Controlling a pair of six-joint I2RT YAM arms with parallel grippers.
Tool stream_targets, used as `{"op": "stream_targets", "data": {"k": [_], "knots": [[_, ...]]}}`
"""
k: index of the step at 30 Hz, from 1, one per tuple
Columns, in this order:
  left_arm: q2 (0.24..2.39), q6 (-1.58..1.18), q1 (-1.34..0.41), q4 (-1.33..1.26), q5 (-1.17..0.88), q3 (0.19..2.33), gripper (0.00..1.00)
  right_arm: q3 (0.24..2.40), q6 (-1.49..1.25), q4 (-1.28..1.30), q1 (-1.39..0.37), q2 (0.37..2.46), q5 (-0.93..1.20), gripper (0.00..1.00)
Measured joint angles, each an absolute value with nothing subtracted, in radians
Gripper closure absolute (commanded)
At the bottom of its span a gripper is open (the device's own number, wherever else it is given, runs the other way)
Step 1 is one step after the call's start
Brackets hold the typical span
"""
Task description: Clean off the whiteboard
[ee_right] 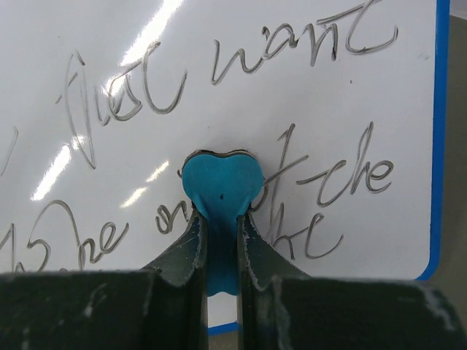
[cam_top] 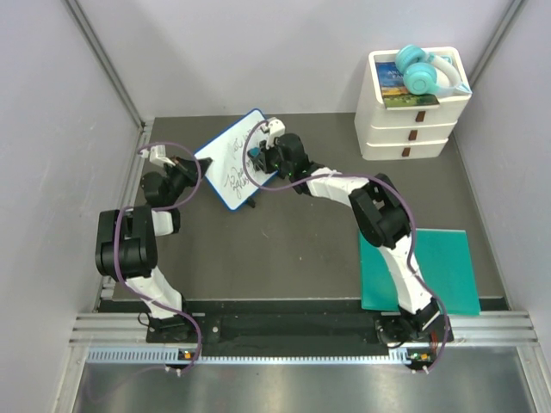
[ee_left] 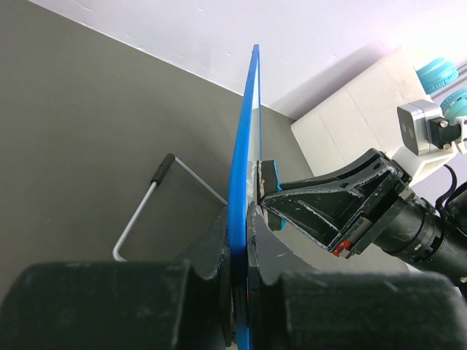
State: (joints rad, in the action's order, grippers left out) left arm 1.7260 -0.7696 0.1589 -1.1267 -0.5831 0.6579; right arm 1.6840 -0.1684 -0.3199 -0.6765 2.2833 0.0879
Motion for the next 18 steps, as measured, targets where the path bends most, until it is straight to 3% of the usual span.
{"op": "stream_targets", "data": {"k": [10,18], "knots": [[1.726,-0.785,0.161,-1.142,-0.580,0.643,1.00,1.687,-0.125,-0.319,-0.733,2.278,0.068,1.00],[1.726,-0.784,0.165,-1.139,-0.582,0.639,1.00,1.678,-0.104,-0.321,-0.893,2.248,0.046,1.00]]}}
